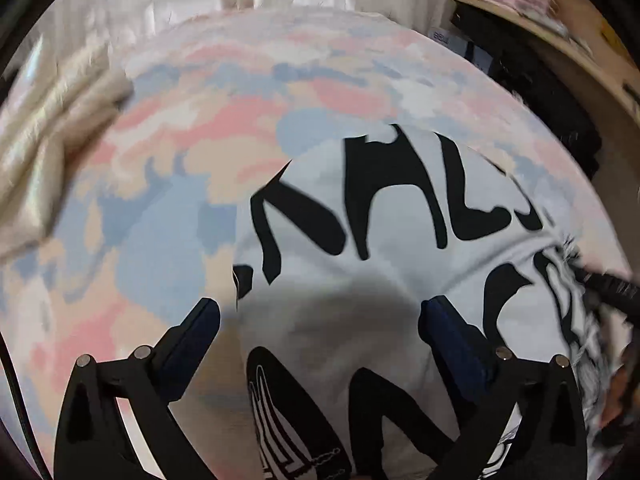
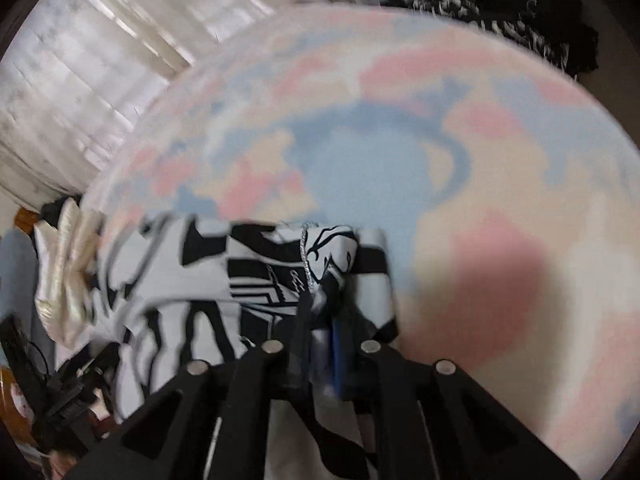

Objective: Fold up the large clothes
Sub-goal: 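Release the hoodie bundle and lift both tools away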

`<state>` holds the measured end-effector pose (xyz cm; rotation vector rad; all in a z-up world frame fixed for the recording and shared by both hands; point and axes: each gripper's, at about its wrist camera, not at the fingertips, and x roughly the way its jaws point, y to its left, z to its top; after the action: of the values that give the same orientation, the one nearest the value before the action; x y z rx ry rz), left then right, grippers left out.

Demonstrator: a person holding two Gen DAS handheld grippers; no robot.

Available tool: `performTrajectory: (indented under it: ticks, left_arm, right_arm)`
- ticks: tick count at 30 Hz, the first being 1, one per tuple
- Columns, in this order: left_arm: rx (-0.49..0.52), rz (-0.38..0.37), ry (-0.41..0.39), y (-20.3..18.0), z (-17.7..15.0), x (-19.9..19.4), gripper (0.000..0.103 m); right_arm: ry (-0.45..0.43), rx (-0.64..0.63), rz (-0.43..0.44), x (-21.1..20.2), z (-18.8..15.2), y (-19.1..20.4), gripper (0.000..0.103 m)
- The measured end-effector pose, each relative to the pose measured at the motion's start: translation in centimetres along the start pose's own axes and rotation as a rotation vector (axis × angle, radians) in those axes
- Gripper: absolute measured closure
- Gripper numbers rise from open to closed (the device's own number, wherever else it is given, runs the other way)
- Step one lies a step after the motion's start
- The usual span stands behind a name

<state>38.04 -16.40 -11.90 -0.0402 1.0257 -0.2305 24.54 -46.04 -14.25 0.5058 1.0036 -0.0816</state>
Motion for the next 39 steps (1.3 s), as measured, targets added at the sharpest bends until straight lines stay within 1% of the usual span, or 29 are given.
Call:
performTrajectory:
  ticks: [2,3,4,5,6,7,8,9,10,13,14,16,17,18,20,22,25,28,29,30,32,35,37,38,39]
  left_arm:
    - [-0.028,-0.023,0.013,0.6,0.0,-0.6,0.001]
    - [-0.035,-0.022,0.011,0.7,-0.2,-1.0,0.001]
    - [-0.048,-0.009,-0.003,0.8,-0.6,-2.2,0.001]
    - [-0.050,-0.004,-0.029,0.7,-1.2,-3.5,0.001]
    - [-0.042,0.001,-0.049,0.5,-2.0,-4.8,0.001]
    - [-0.030,0.004,-0.066,0.3,-2.7,-5.7,0.001]
    - [-0.013,0.024,-0.083,-0.2,-3.8,-6.9,0.001]
    - [-0.007,0.036,-0.088,-0.4,-4.4,-7.5,0.001]
    - [0.003,0.034,-0.082,-0.8,-5.7,-8.3,0.001]
    - [0.037,-0.001,-0.048,-1.9,-8.1,-9.3,0.005]
    - [0.055,0.025,-0.050,-2.4,-9.2,-9.3,0.006]
    - [0.070,0.045,-0.060,-2.7,-10.4,-9.1,0.007]
    - [0.059,0.043,-0.069,-2.7,-10.9,-8.9,0.007]
    - [0.028,0.022,-0.066,-2.3,-11.4,-8.7,0.007]
    - [-0.032,-0.010,-0.054,-1.5,-11.6,-8.5,0.007]
    - [-0.060,-0.023,-0.052,-1.1,-12.0,-8.7,0.007]
    - [-0.051,-0.012,-0.065,-1.2,-12.5,-9.8,0.007]
    - [-0.032,-0.010,-0.071,-1.1,-13.0,-11.5,0.007]
    - [-0.028,-0.005,-0.071,-1.1,-13.2,-12.1,0.007]
    - [-0.025,0.000,-0.070,-1.1,-13.3,-12.7,0.007]
    - [-0.028,0.009,-0.071,-0.8,-13.8,-13.7,0.007]
    - [-0.046,0.011,-0.049,0.2,-14.6,-15.3,0.007]
    - [-0.070,-0.013,-0.025,0.9,-15.2,-16.0,0.007]
    - [-0.082,-0.021,-0.019,1.2,-15.4,-16.3,0.007]
    - [-0.099,-0.020,-0.020,1.7,-15.8,-16.9,0.007]
  right_arm:
    - [-0.013,-0.008,-0.002,-0.2,0.0,0.2,0.094]
    - [-0.007,-0.003,-0.005,-0.5,0.2,0.4,0.087]
    - [-0.007,0.003,-0.030,-1.4,0.2,0.6,0.083]
    - [-0.019,-0.006,-0.053,-2.3,0.0,1.1,0.075]
    - [-0.039,-0.023,-0.069,-3.2,-0.4,1.6,0.073]
    - [-0.083,-0.063,-0.091,-5.0,-1.3,2.4,0.073]
    - [-0.103,-0.084,-0.098,-5.8,-1.9,2.9,0.073]
    - [-0.125,-0.117,-0.086,-7.2,-3.1,3.8,0.073]
    - [-0.134,-0.133,-0.065,-8.2,-4.2,4.4,0.073]
    - [-0.142,-0.189,0.013,-10.0,-7.5,5.9,0.073]
    - [-0.141,-0.211,0.020,-10.1,-8.2,6.2,0.073]
    - [-0.113,-0.268,-0.011,-9.3,-10.1,6.9,0.073]
    - [-0.087,-0.281,-0.036,-8.5,-10.9,6.9,0.073]
    - [-0.055,-0.290,-0.053,-7.4,-11.8,6.4,0.072]
    - [-0.077,-0.345,-0.083,-7.5,-13.3,6.5,0.072]
    - [-0.087,-0.376,-0.117,-8.3,-14.2,6.9,0.072]
    - [-0.091,-0.363,-0.122,-9.6,-14.9,7.0,0.072]
    - [-0.082,-0.353,-0.104,-11.2,-16.0,6.8,0.072]
    - [-0.084,-0.353,-0.095,-11.7,-16.3,6.8,0.068]
    - [-0.078,-0.349,-0.078,-12.4,-16.8,6.9,0.062]
    - [-0.067,-0.342,-0.053,-13.2,-17.5,7.1,0.057]
    - [-0.058,-0.353,-0.048,-13.8,-18.5,7.6,0.057]
    - [-0.039,-0.355,-0.040,-14.1,-19.5,7.8,0.057]
    - [-0.031,-0.355,-0.037,-14.3,-19.8,7.9,0.056]
    - [-0.025,-0.356,-0.033,-14.5,-20.2,8.0,0.053]
